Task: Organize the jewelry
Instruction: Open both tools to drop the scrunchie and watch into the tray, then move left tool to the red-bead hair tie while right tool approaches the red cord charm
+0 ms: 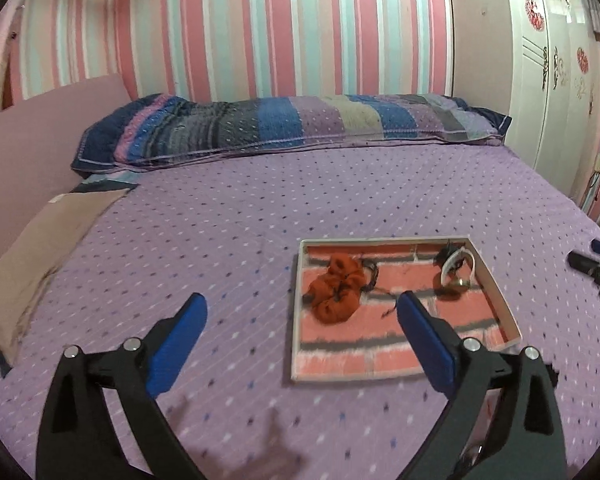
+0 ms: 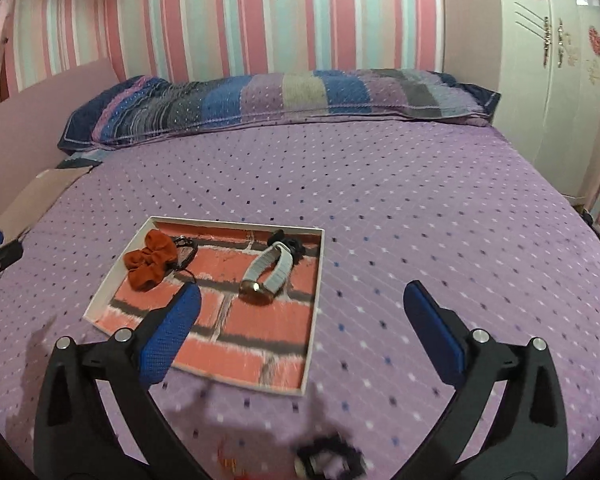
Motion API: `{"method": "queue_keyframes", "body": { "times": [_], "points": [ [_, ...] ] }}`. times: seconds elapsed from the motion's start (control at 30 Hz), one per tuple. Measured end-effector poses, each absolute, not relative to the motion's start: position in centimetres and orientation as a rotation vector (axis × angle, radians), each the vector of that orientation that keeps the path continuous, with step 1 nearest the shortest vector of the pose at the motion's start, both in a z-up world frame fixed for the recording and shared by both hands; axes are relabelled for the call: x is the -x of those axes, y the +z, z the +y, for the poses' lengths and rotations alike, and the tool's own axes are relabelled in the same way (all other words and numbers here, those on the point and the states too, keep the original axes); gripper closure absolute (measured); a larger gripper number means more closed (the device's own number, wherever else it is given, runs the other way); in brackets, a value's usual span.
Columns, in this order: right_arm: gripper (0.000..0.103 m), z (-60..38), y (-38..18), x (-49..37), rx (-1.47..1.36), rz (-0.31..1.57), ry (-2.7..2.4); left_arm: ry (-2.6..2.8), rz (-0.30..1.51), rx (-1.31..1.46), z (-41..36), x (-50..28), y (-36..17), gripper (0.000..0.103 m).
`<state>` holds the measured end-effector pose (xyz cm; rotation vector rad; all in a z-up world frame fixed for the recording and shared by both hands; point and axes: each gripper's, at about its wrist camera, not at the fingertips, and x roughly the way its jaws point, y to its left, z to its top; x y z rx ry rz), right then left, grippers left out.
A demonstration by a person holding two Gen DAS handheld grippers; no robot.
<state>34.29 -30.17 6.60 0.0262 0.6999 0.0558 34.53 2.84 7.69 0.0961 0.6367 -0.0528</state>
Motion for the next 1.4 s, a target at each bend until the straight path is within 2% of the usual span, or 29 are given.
{"method": "queue_keyframes", "body": {
  "times": [0.27, 0.53, 0.87, 1.13, 1.4],
  "points": [
    [0.004, -32.9, 8.3, -26.0, -0.045, 0.647, -0.021, -0.019, 0.59, -0.1, 4.2, -25.4, 9.6, 0.005],
    [0.004, -34.1, 5.0, -20.5, -0.025, 0.644, -0.178, -0.034, 0.6, -0.022, 5.6, -19.1, 7.8, 0.005],
    [0.004, -32.7, 0.1, -17.5, -0.052, 0.645, -0.152, -0.006, 0.642, 0.048, 7.8, -16.4, 3.9, 0.005],
    [0.004, -30.2, -1.6, -18.4, -0.024, 0.66, -0.149, 0.031, 0.71, 0.148, 11.2, -16.7, -0.4, 0.005],
    [0.004, -28.6, -4.2, -19.9, -0.047, 0.695, -0.145, 0.023, 0.754, 0.114, 12.3, -16.8, -3.1, 0.005]
  ]
}}
